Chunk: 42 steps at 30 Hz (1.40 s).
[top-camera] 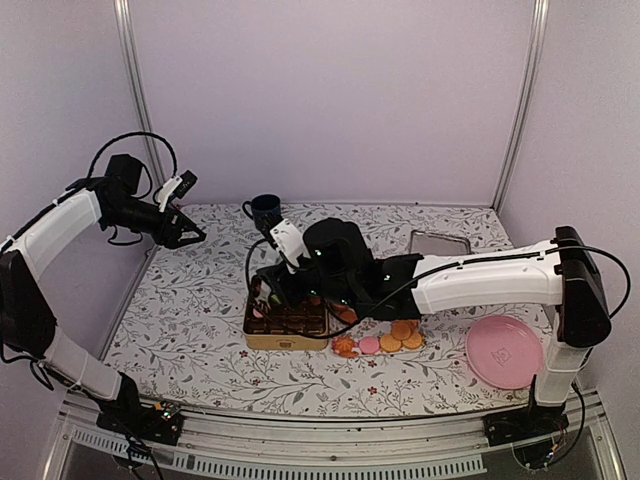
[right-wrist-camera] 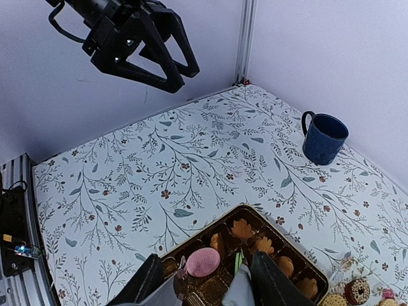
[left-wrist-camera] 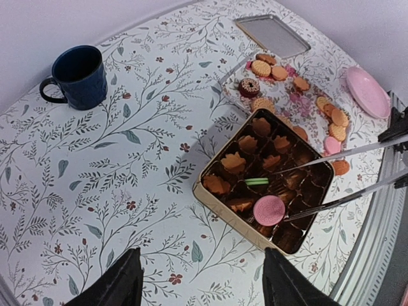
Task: Pack the cookies
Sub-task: Adjust the fake cookies in the empty pocket of the box.
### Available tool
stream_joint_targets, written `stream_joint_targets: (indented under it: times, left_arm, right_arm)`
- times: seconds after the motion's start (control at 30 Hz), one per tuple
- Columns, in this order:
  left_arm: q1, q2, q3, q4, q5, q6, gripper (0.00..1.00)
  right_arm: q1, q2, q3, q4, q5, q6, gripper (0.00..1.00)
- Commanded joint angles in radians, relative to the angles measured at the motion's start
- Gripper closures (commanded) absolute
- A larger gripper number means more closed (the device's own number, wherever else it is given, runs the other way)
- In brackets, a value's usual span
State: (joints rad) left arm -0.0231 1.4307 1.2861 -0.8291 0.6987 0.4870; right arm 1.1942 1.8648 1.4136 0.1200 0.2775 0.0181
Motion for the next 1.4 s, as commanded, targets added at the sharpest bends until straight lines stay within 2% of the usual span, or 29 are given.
stream_joint_targets:
  times: [0.0, 0.37, 0.9, 1.13, 1.37]
  left_arm:
    - [0.011, -0.02, 0.001, -0.005, 0.024, 0.007, 0.36]
    - [0.011, -0.027, -0.001, -0.008, 0.016, 0.014, 0.36]
    - [0.012, -0.027, 0.0, -0.008, 0.011, 0.018, 0.36]
    - [0.012, -0.023, 0.001, -0.008, 0.014, 0.016, 0.36]
    - [0.012, -0.03, 0.001, -0.01, 0.009, 0.018, 0.36]
  right_arm:
    - [-0.008, -0.058, -0.02, 0.069, -0.067, 0.023, 0.54]
    - [-0.047, 0.005, -0.006, 0.092, -0.067, 0.118, 0.57]
    - [-0.058, 0.077, 0.048, 0.099, -0.161, 0.139, 0.58]
    - [-0.058, 0.0, 0.027, 0.103, -0.115, 0.115, 0.57]
    - [-0.078, -0.178, -0.081, 0.081, -0.048, 0.061, 0.57]
